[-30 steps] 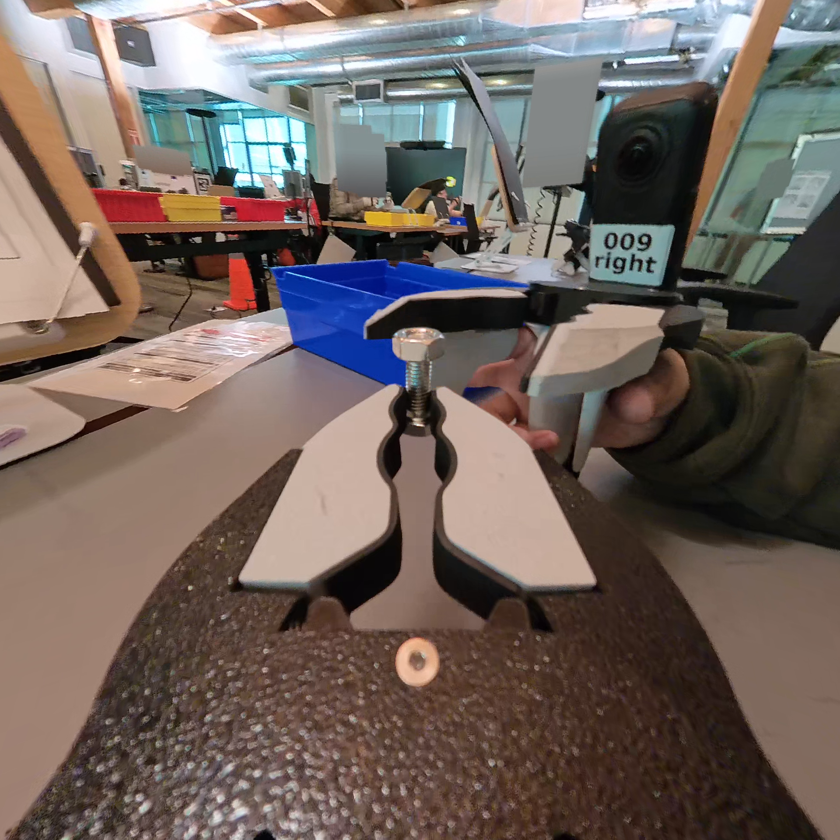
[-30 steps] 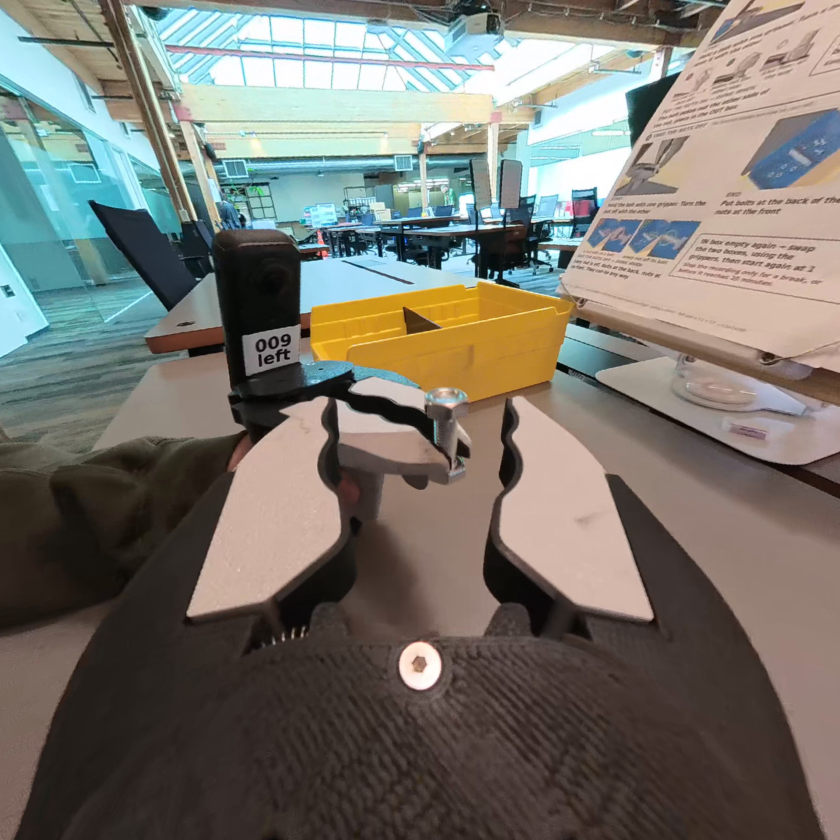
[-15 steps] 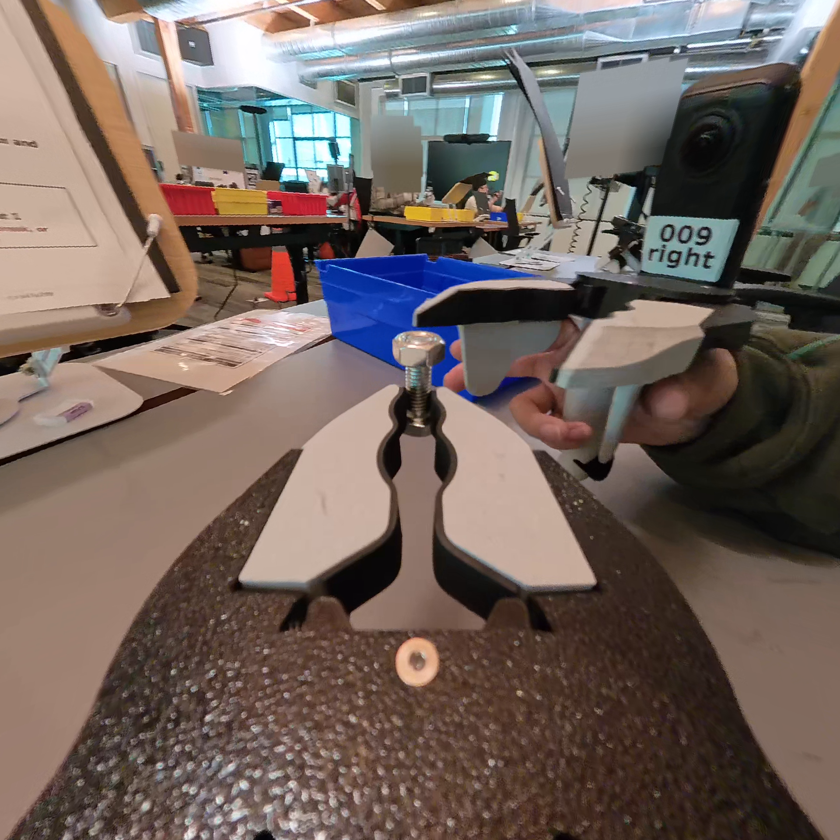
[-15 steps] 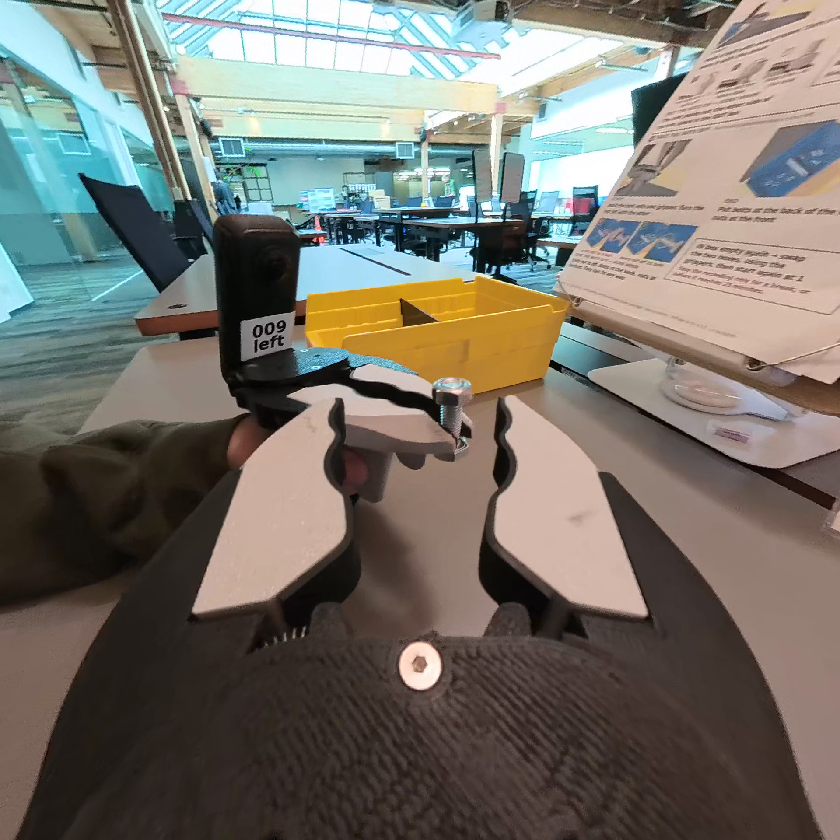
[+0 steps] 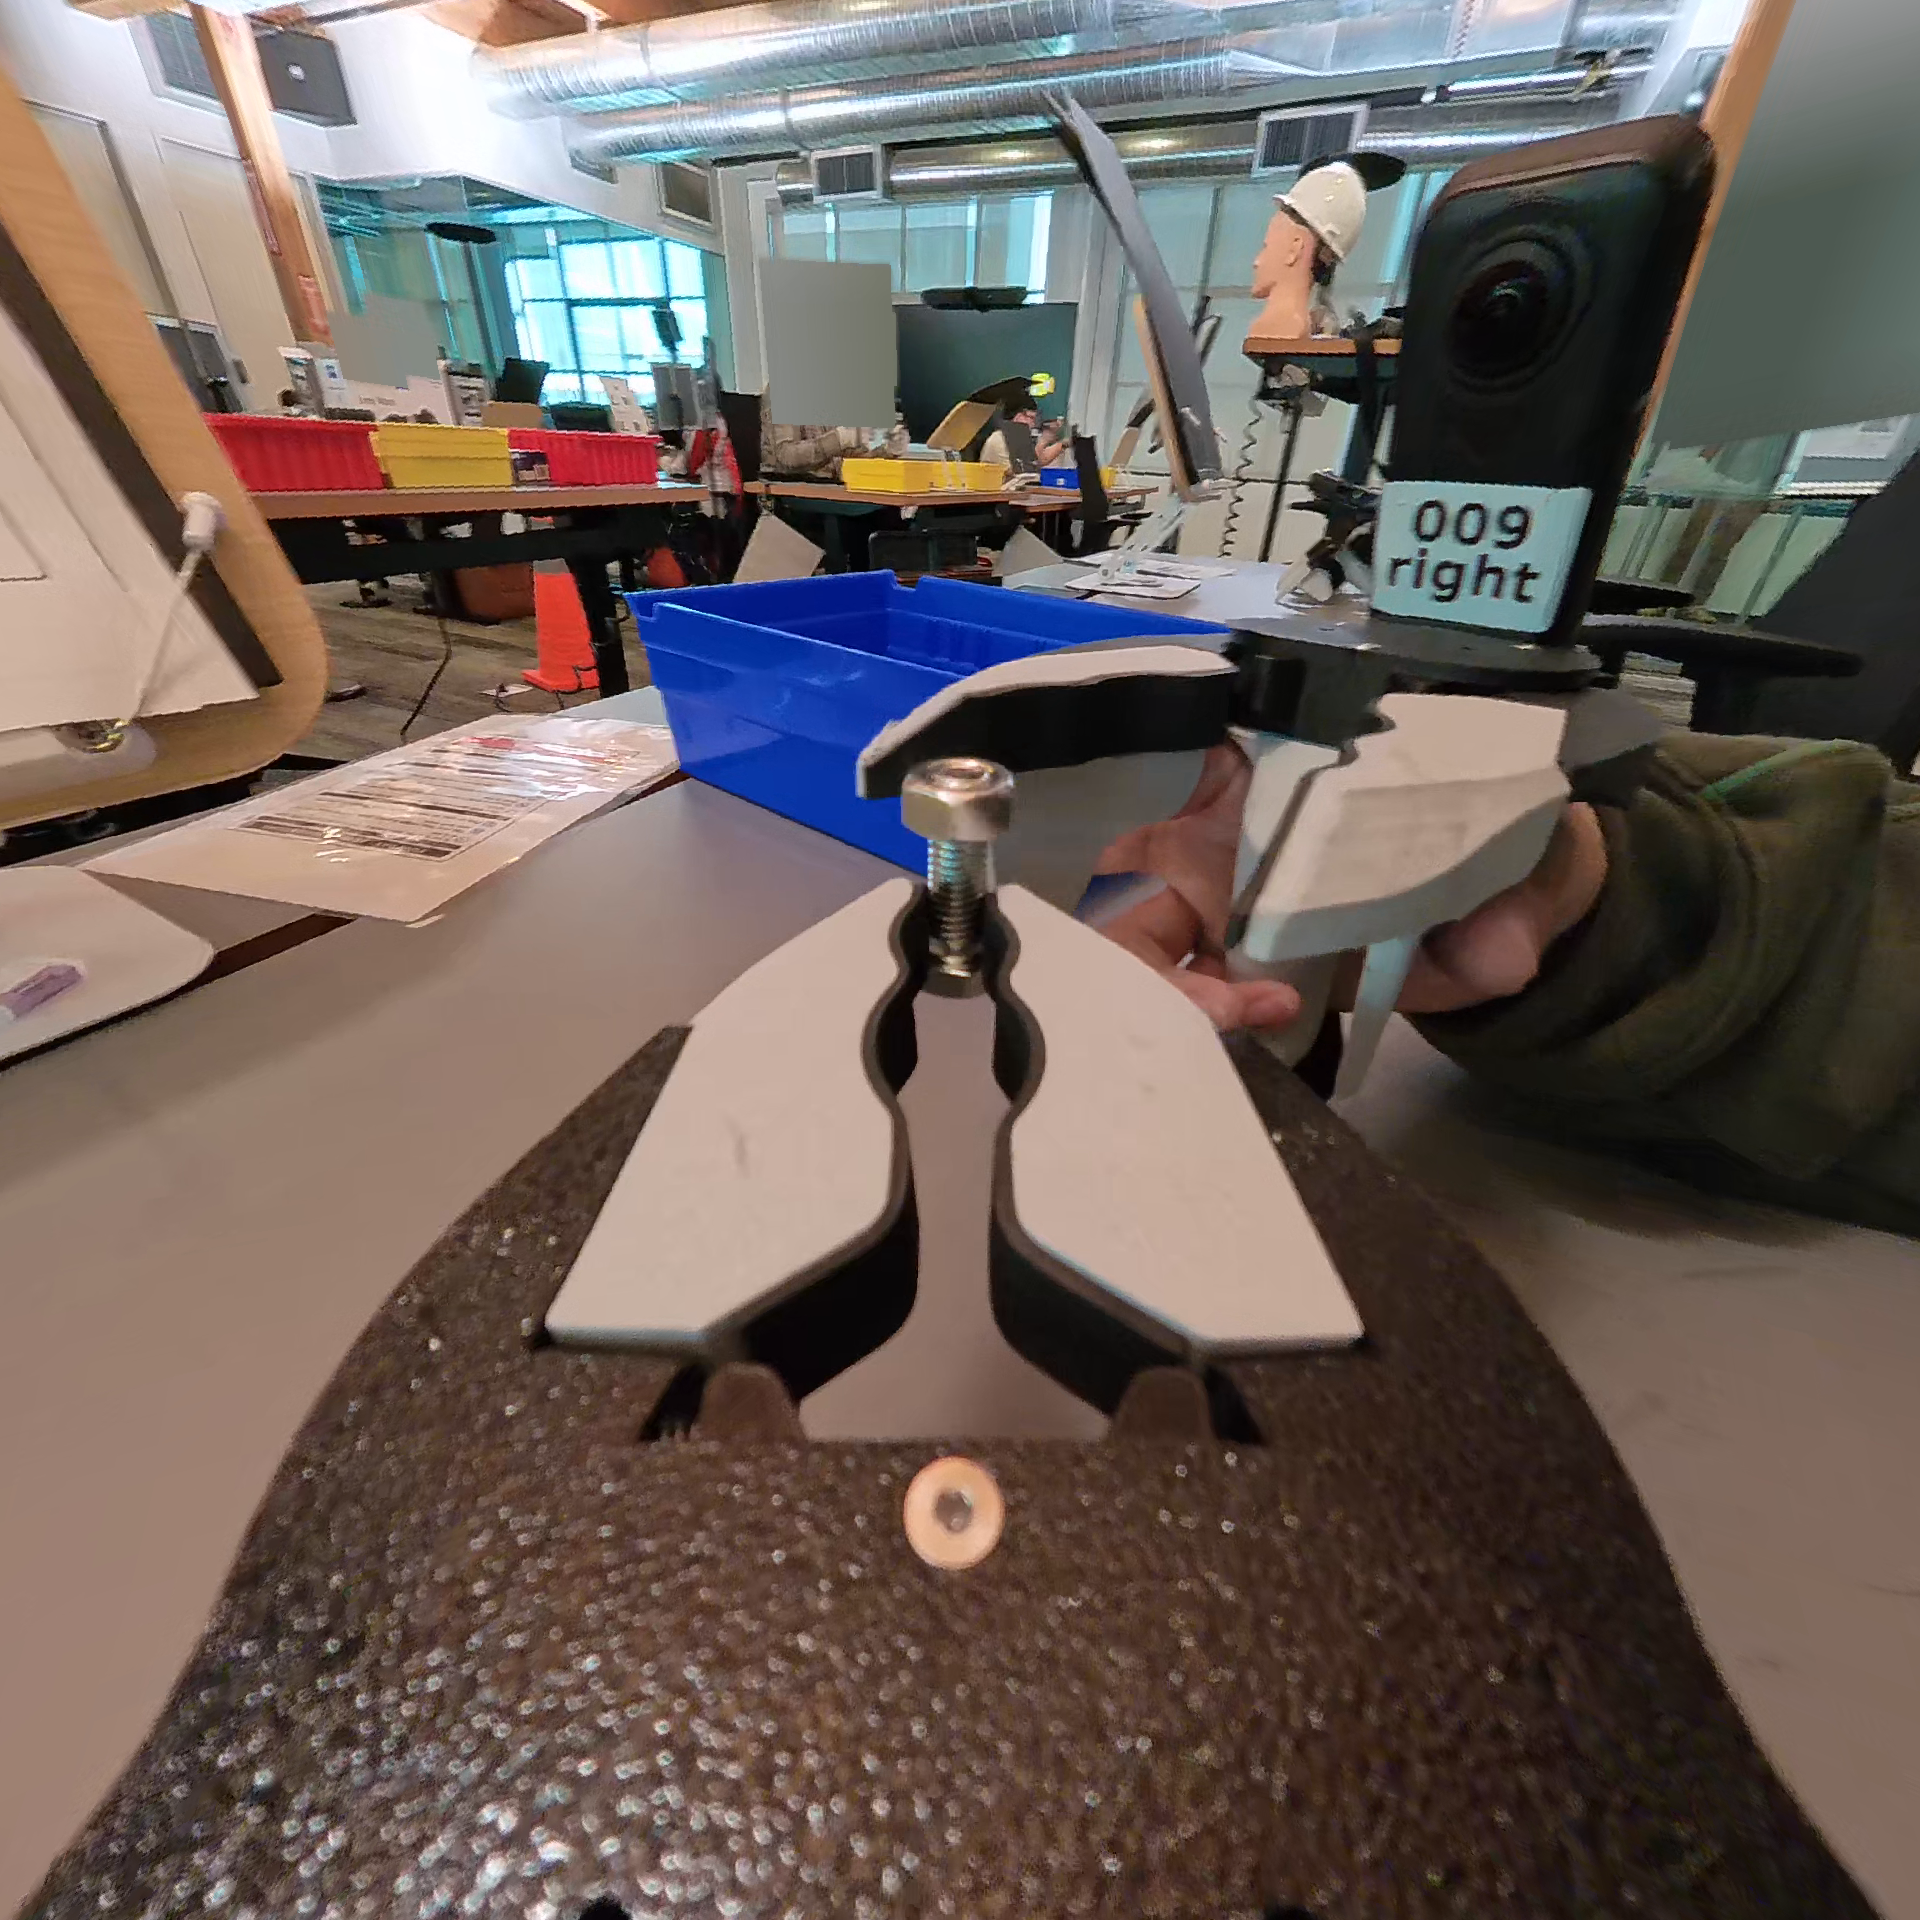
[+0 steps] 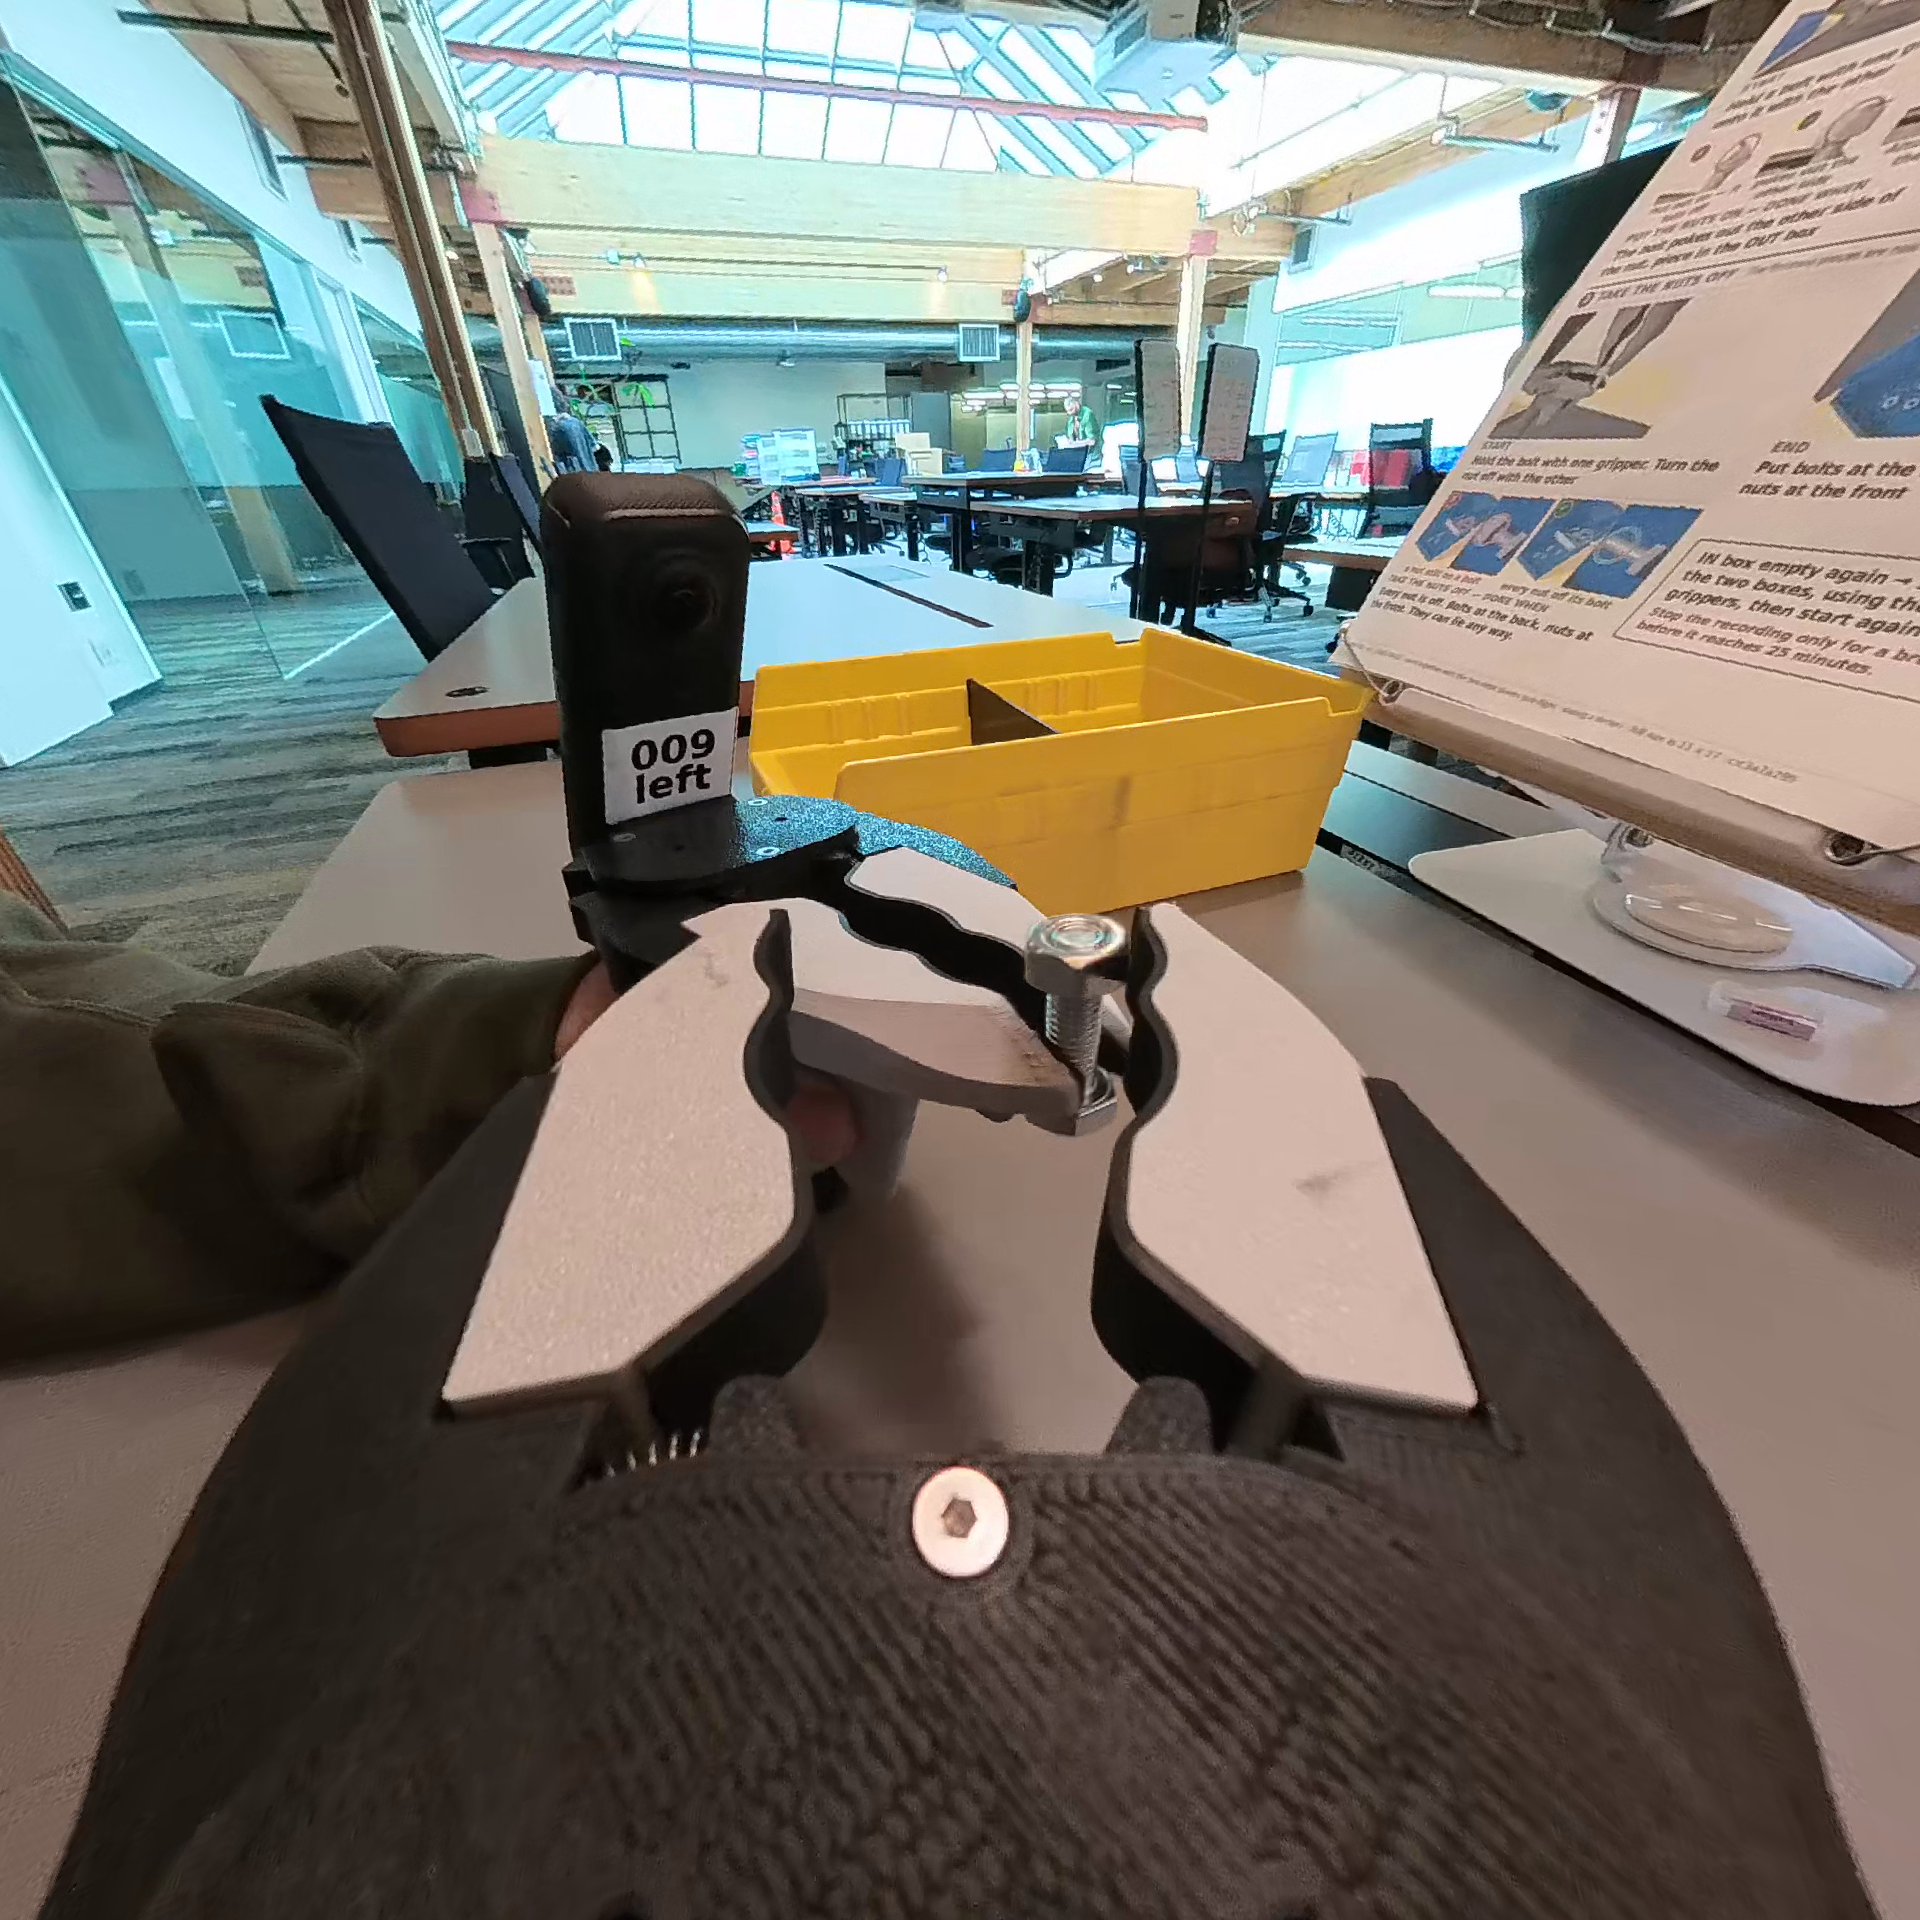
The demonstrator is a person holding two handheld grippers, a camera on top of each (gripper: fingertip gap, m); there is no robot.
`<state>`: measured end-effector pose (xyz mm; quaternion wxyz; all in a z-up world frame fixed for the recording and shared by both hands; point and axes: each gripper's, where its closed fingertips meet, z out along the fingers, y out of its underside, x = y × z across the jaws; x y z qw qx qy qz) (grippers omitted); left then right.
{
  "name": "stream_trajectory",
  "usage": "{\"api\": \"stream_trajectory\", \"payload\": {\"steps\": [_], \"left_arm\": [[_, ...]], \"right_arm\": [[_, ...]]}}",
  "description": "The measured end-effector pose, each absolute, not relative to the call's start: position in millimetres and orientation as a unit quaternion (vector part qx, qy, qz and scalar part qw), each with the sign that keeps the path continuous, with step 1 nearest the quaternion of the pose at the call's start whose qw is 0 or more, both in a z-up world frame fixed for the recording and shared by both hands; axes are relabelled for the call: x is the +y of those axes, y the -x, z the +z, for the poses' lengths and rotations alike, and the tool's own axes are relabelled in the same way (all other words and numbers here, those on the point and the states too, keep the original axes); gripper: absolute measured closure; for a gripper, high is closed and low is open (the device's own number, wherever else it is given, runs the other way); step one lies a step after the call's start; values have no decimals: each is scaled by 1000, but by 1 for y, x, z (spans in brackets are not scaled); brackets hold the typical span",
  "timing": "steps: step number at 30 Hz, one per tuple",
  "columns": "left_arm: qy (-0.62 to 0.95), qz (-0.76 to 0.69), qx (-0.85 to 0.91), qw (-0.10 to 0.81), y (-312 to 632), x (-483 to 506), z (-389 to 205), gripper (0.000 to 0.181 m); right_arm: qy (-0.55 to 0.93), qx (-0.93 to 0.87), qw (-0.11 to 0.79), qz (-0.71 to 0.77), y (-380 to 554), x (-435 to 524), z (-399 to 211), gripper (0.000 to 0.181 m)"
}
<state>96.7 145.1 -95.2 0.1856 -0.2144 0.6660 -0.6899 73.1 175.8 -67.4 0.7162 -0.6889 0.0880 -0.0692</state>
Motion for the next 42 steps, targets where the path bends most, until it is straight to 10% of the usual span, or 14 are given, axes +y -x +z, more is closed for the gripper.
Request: {"api": "stream_trajectory", "payload": {"steps": [5,20,23,30,42], "left_arm": [[263,-680,653,207,-110,163,-97,172],[248,-675,666,197,-106,154,-100,172],[270,-677,656,194,-110,162,-99,172],[243,-685,664,175,-103,150,-98,172],[232,-690,673,132,-96,142,-100,172]], "right_arm": [[705,66,704,-56,-68,171,-69,141],[692,113,712,-46,-78,172,-69,126],[693,50,719,-3,-58,169,-64,165],[685,159,708,-70,-98,160,-73,135],[699,142,700,-41,-92,164,-82,157]]}}
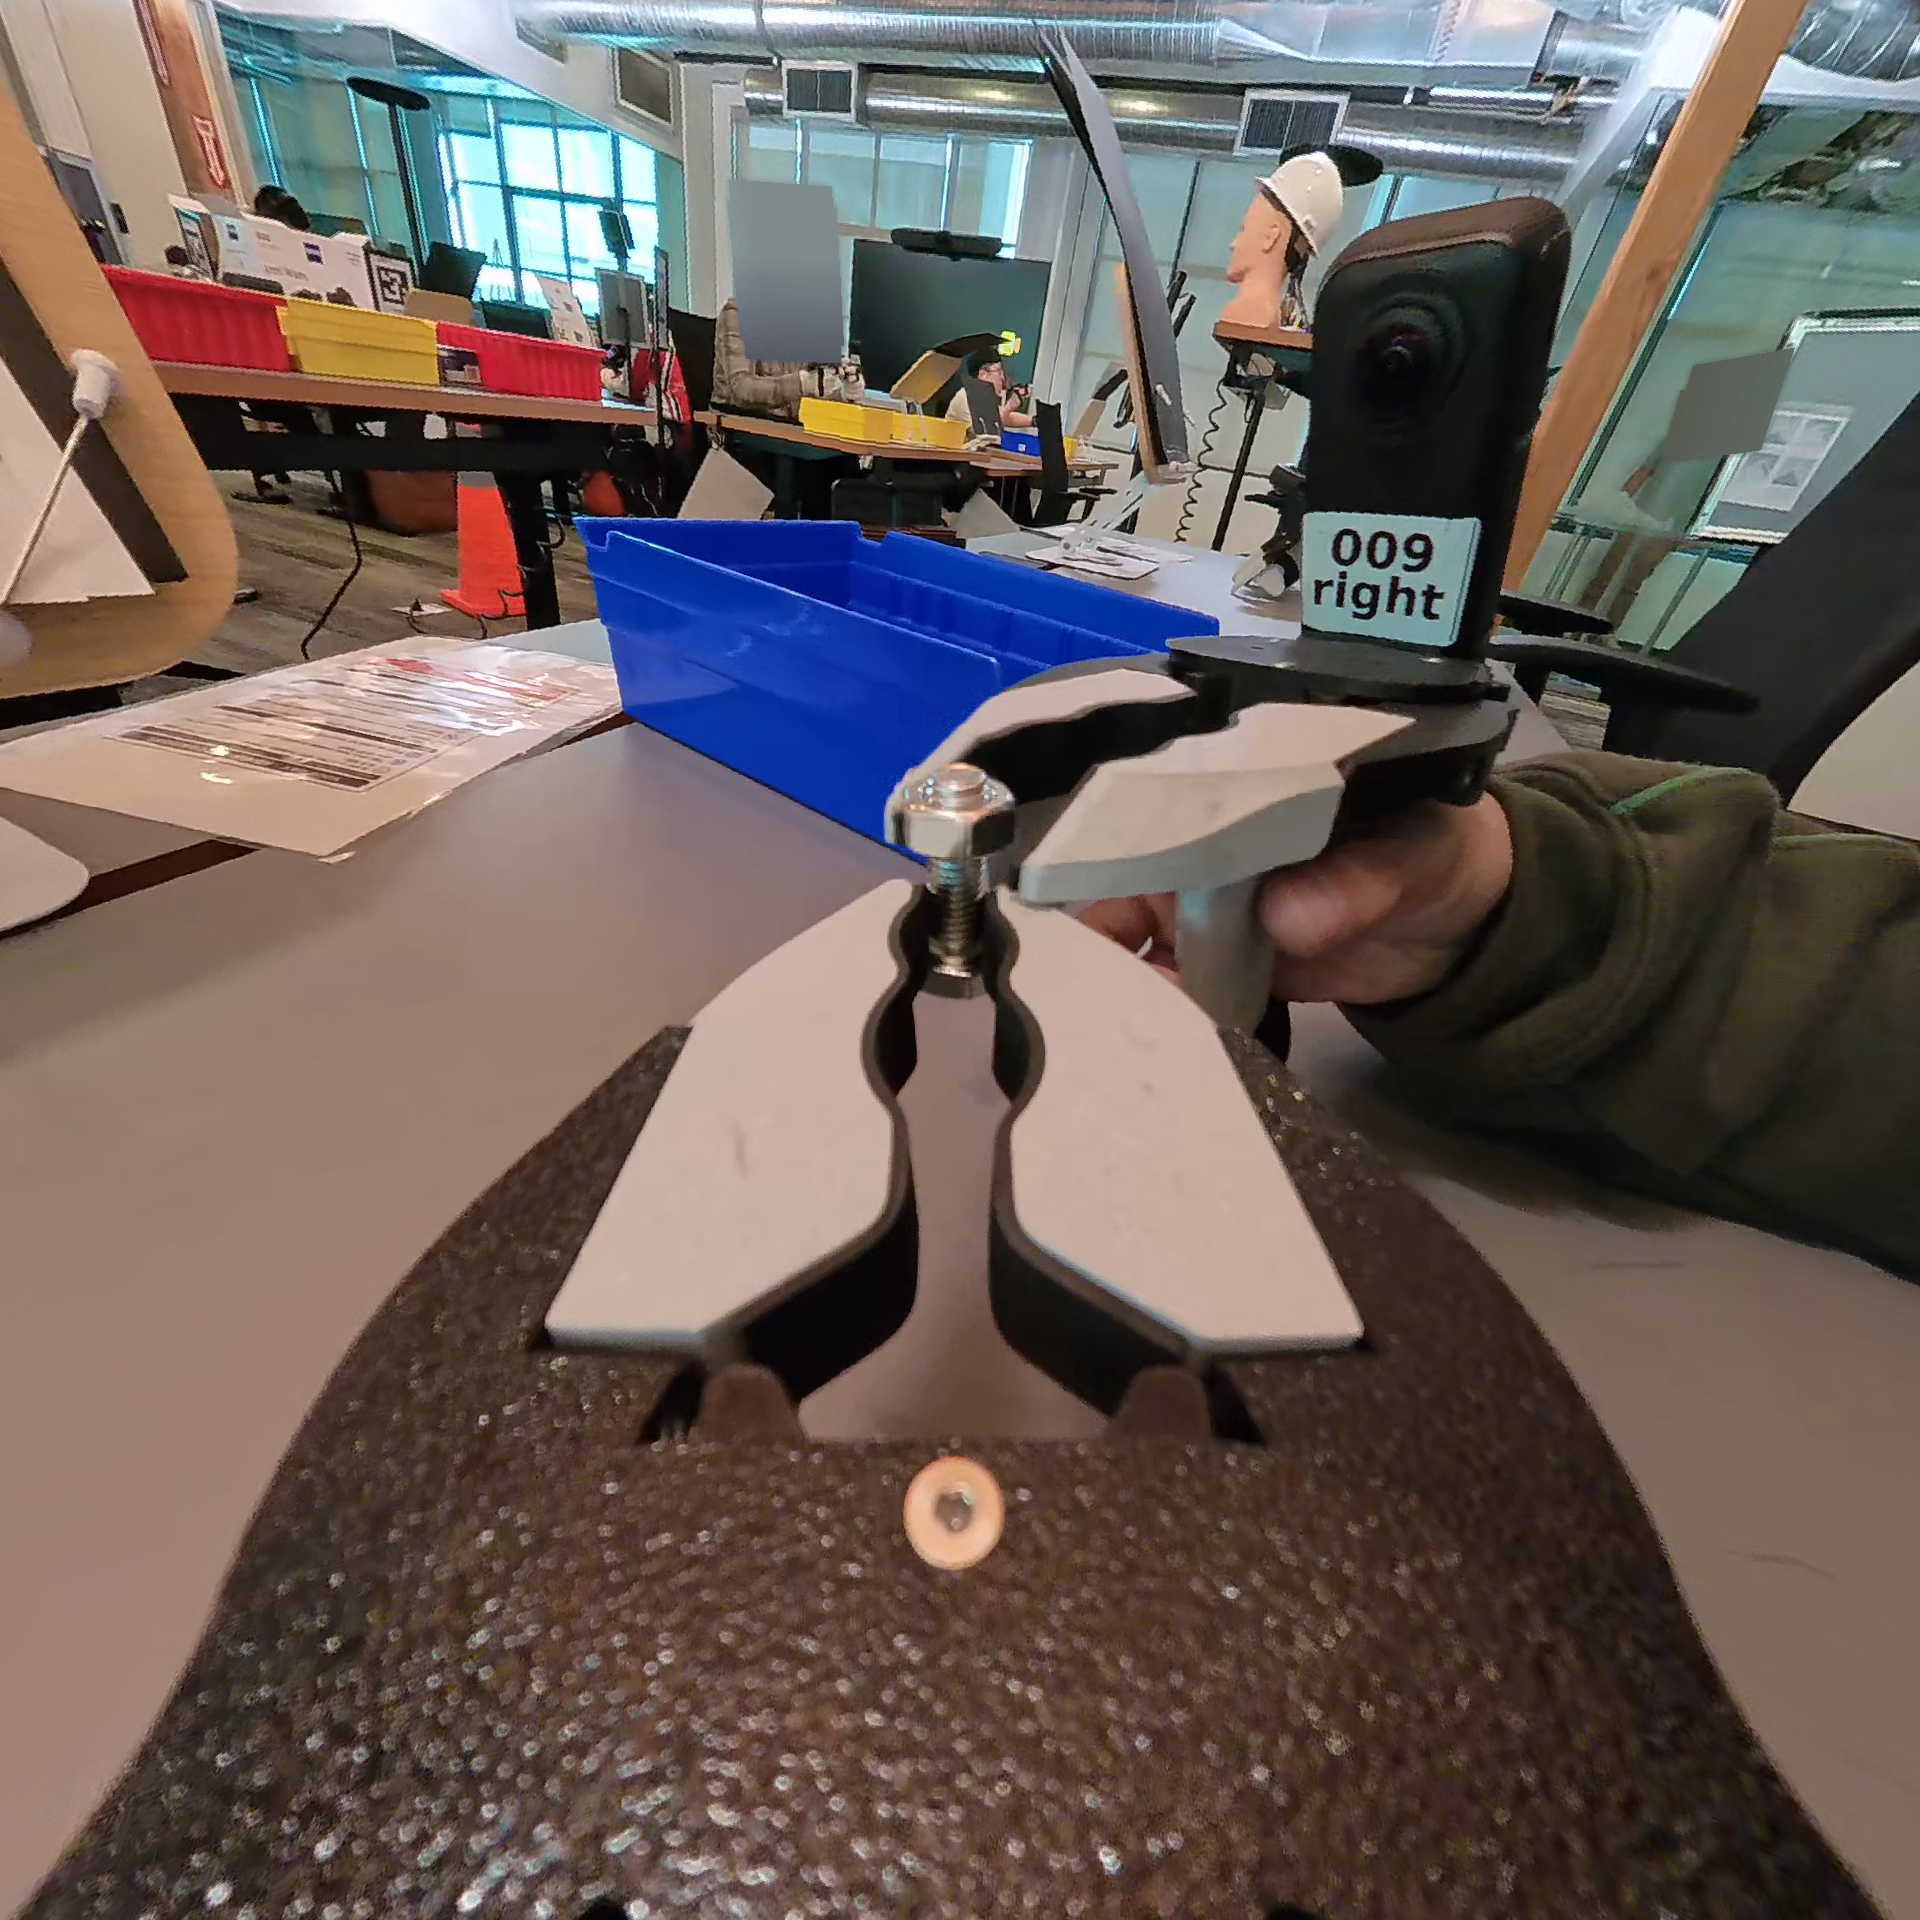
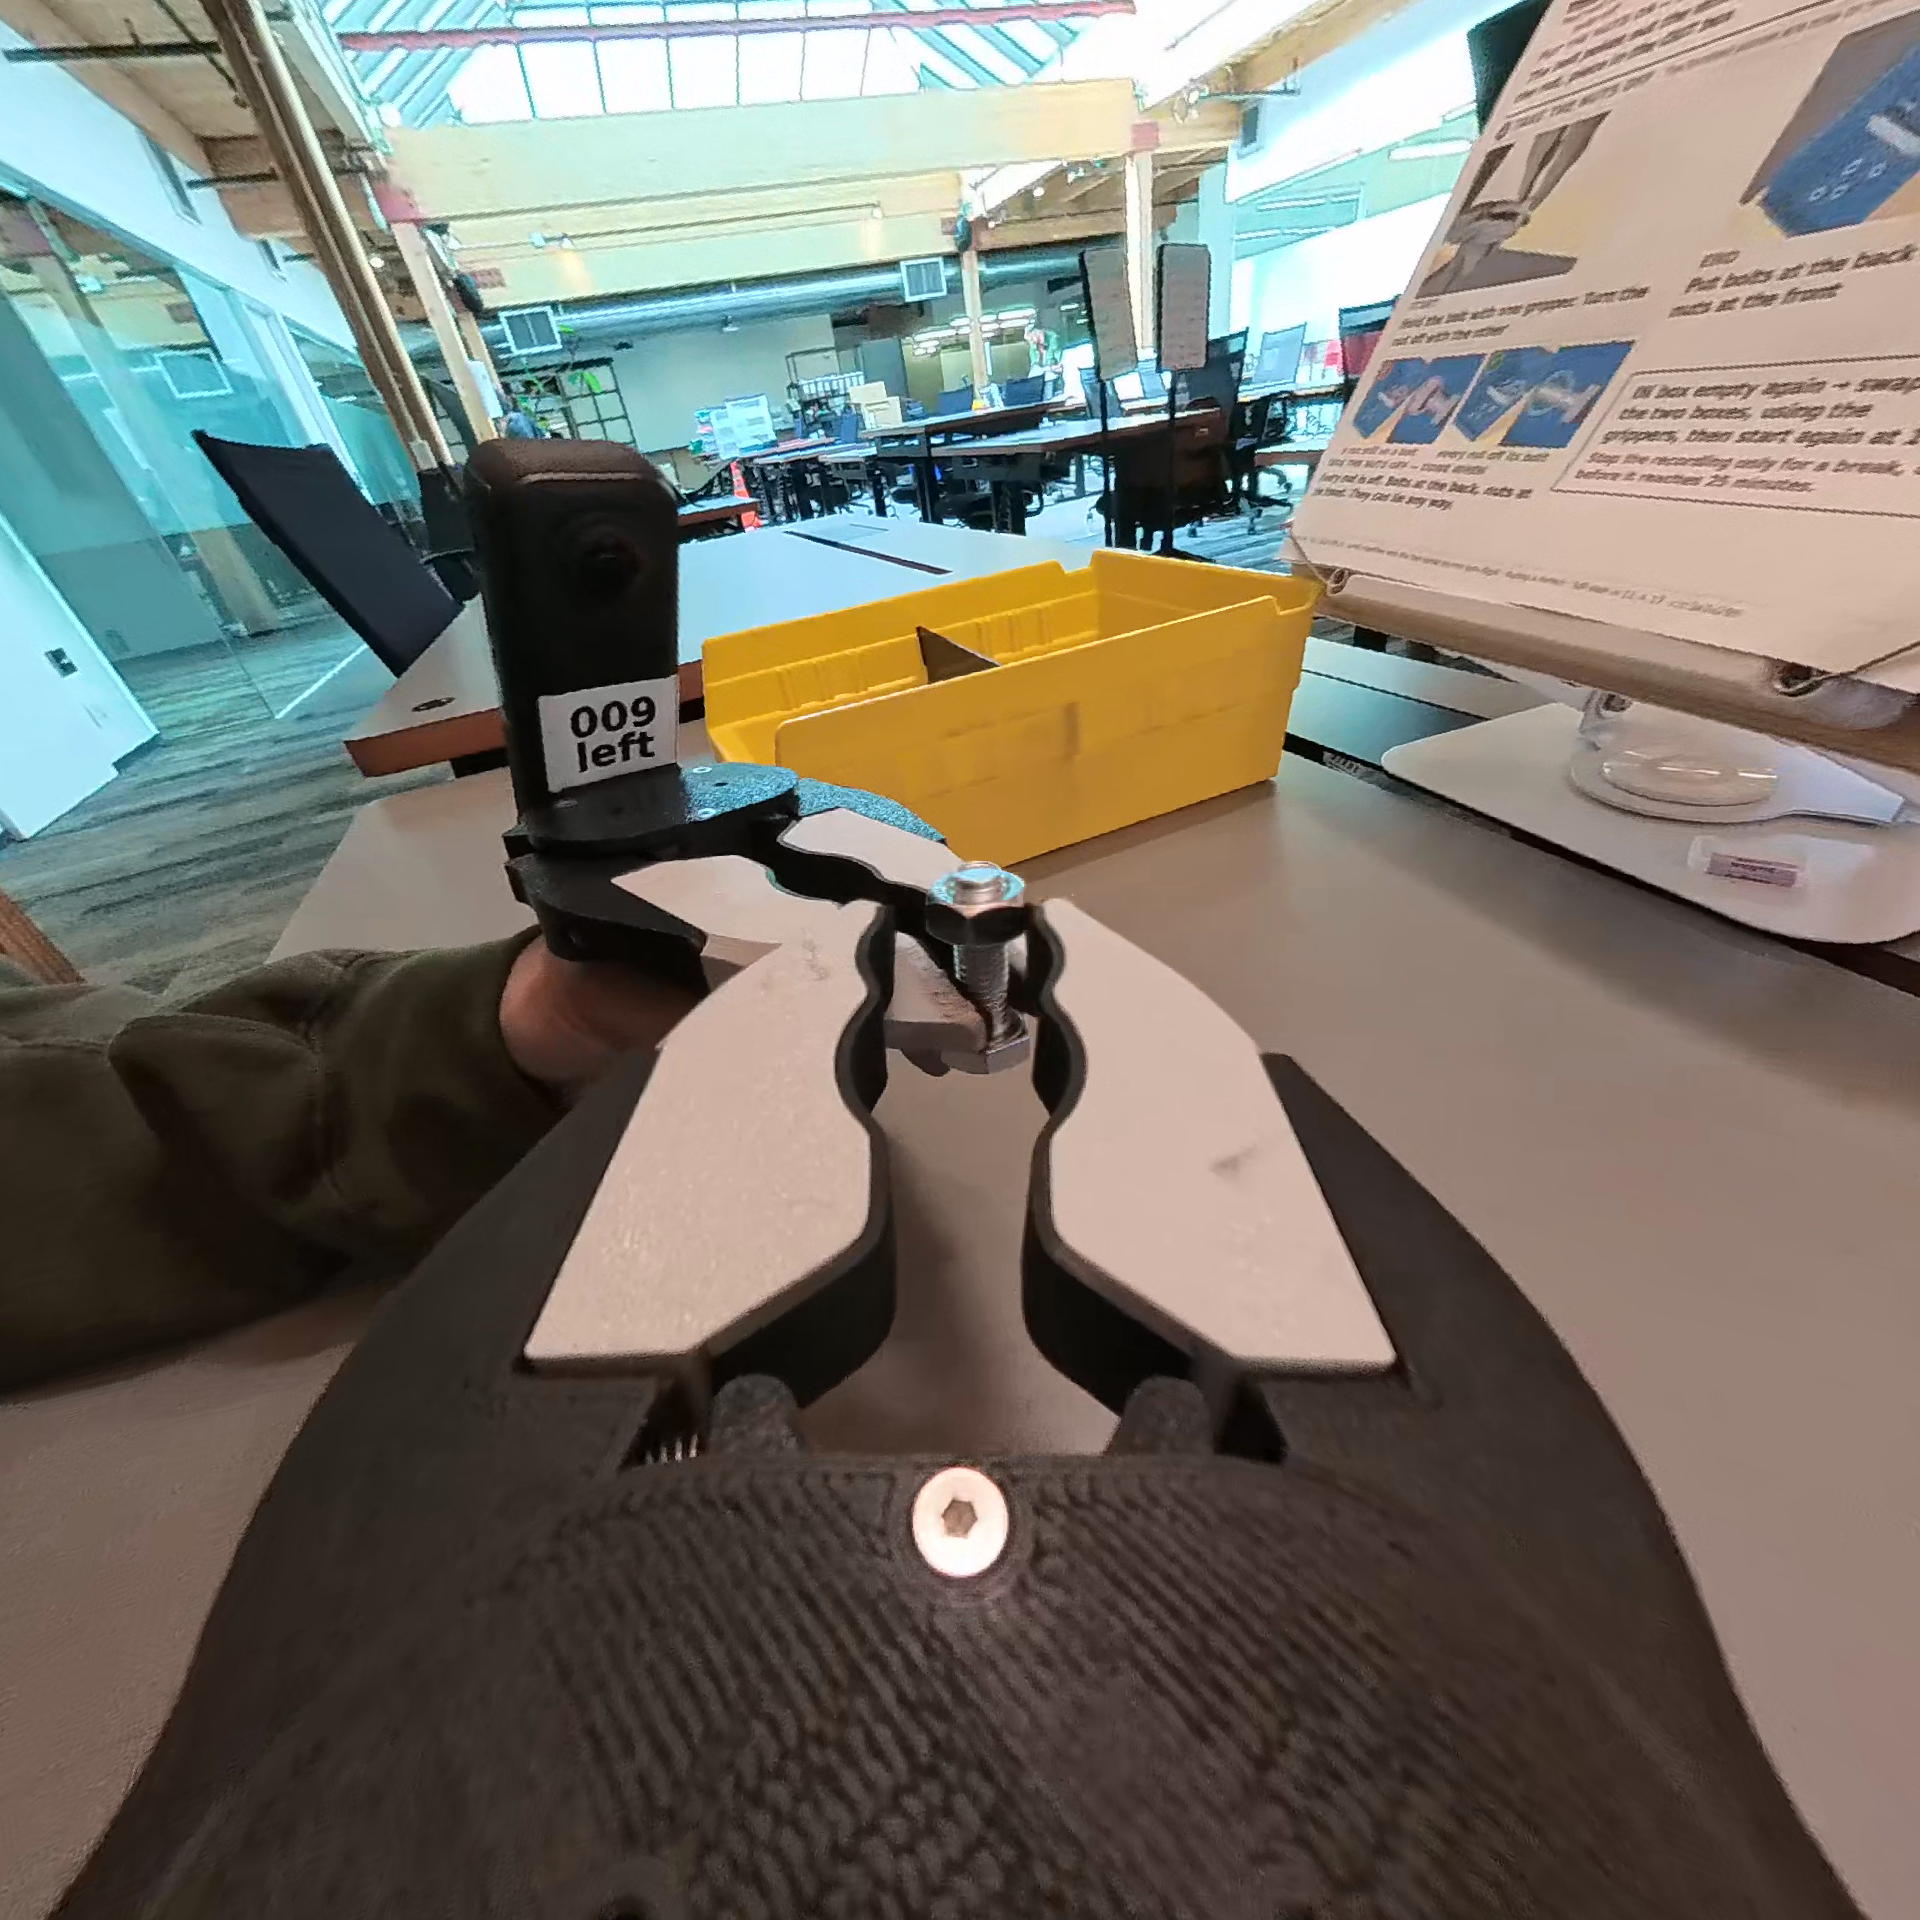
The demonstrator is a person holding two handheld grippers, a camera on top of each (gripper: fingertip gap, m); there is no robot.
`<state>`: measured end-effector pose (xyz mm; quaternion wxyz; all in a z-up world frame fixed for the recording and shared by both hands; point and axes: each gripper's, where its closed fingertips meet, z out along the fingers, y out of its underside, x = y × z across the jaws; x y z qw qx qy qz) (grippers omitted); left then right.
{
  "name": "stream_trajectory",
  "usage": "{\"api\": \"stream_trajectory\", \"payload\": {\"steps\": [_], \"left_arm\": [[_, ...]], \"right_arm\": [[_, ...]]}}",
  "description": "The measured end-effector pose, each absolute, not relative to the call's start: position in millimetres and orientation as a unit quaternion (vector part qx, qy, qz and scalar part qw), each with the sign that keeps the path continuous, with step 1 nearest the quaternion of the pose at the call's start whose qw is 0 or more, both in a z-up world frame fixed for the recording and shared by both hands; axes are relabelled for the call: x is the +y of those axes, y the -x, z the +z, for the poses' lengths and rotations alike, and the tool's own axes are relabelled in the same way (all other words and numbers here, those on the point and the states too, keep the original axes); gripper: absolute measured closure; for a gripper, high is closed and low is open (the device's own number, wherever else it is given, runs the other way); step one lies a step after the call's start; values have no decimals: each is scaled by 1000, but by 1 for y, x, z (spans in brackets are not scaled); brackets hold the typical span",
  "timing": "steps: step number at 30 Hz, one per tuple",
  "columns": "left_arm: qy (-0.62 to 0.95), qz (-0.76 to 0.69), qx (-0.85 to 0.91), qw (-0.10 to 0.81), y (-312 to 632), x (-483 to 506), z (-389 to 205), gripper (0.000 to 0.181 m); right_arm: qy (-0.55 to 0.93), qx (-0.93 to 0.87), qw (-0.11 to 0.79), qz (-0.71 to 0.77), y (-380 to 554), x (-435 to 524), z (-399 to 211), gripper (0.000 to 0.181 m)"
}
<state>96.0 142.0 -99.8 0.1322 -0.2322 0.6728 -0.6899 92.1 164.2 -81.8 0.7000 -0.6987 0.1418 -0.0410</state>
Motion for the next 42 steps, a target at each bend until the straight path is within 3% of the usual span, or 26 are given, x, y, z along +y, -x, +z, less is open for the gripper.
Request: {"api": "stream_trajectory", "payload": {"steps": [9,13,18,22,24,27,33,36,39,42], "left_arm": [[228,-689,671,154,-97,142,-98,172],[219,-709,648,173,-97,143,-89,152],[228,-720,628,190,-100,152,-81,153],[242,-709,637,182,-103,151,-89,155],[247,-704,641,182,-104,151,-92,156],[248,-701,644,180,-104,151,-93,158],[243,-697,651,178,-103,148,-95,161],[243,-697,651,179,-103,148,-95,161],[244,-697,650,180,-103,148,-95,161],[244,-695,651,184,-103,148,-96,161]], "right_arm": [[706,155,689,-47,-96,163,-83,164],[675,190,713,-11,-103,154,-75,164],[599,239,764,7,-123,122,-50,164],[564,271,770,-125,-151,72,-29,164],[554,294,726,-282,-169,23,-17,164],[581,362,565,-460,-195,-58,-30,164],[702,414,292,-500,-220,-124,-118,164],[694,414,311,-501,-223,-117,-118,163],[665,419,336,-519,-223,-116,-106,125],[632,401,382,-541,-219,-106,-82,113]]}}
